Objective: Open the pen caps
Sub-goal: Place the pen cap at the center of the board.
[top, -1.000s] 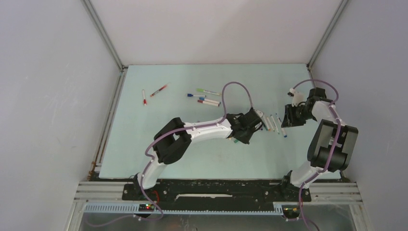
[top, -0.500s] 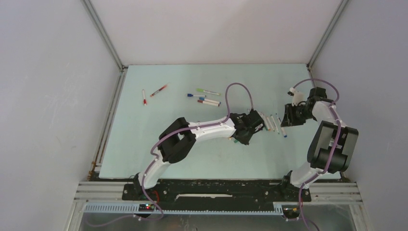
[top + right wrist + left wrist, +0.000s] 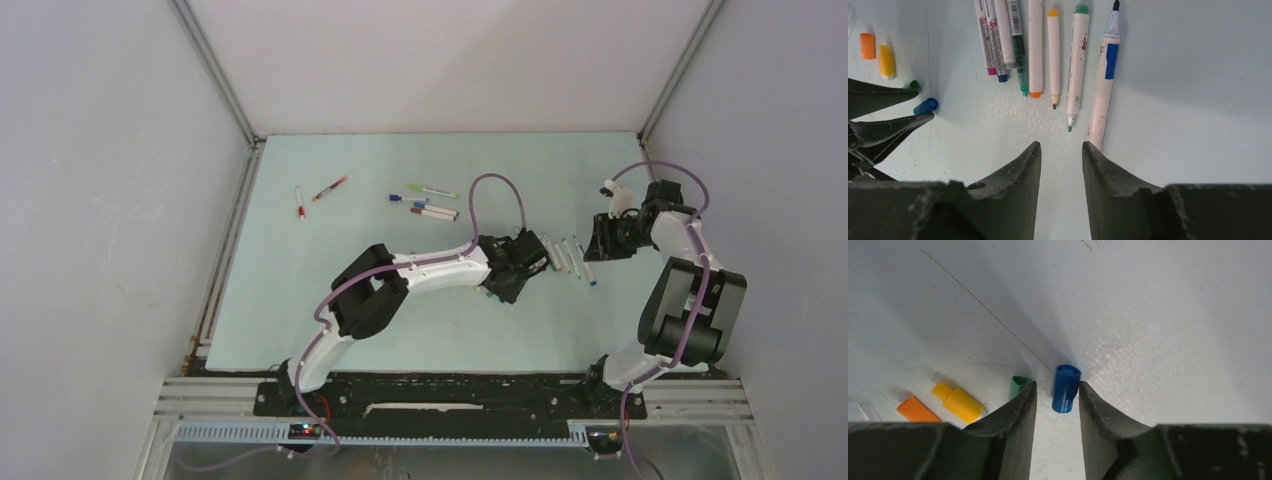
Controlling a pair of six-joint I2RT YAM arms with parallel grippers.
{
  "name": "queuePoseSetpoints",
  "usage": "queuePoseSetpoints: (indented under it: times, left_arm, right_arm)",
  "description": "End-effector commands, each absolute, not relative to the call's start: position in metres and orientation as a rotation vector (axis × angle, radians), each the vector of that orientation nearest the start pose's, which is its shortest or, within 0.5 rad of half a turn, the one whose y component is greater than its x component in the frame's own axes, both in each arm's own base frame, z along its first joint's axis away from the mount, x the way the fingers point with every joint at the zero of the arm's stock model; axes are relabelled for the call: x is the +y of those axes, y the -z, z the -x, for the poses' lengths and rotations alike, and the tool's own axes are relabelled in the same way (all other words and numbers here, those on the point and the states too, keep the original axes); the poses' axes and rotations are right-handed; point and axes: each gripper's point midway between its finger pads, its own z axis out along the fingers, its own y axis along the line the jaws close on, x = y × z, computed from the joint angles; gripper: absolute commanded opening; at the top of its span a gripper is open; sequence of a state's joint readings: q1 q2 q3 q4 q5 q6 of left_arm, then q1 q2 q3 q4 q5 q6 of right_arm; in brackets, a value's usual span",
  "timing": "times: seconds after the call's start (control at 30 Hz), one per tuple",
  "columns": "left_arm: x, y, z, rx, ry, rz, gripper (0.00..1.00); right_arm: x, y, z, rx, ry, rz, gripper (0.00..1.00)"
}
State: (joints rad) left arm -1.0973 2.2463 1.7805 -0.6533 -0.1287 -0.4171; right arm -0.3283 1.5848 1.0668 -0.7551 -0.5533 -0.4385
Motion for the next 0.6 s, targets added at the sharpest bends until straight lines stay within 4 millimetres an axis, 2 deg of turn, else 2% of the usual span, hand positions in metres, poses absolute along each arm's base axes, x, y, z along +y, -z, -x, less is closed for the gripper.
queuePoseSetpoints:
  times: [0.0, 0.13, 0.27, 0.33, 0.4, 0.57]
  left_arm:
    - [-0.459, -0.057, -0.243, 2.482, 0.354, -0.850, 0.40]
    - [-0.458, -0.078, -0.242, 2.428, 0.395, -0.834, 0.42]
    - [-0.453, -0.108, -0.239, 2.345, 0.450, -0.814, 0.45]
    - [-0.447, -0.122, -0.238, 2.299, 0.473, -0.801, 0.45]
    - [-0.440, -0.139, -0.238, 2.252, 0.486, -0.786, 0.50]
    - [-0.417, -0.181, -0.240, 2.135, 0.495, -0.730, 0.56]
  right_arm:
    - [-0.025, -0.097, -0.316, 2.531, -0.524, 0.288, 0.39]
    - [-0.024, -0.100, -0.316, 2.520, -0.529, 0.296, 0.39]
    - [-0.021, -0.104, -0.316, 2.503, -0.540, 0.305, 0.39]
    - [-0.020, -0.107, -0.316, 2.494, -0.544, 0.312, 0.39]
    - [-0.019, -0.109, -0.315, 2.487, -0.548, 0.317, 0.39]
    - [-0.015, -0.116, -0.315, 2.458, -0.560, 0.333, 0.40]
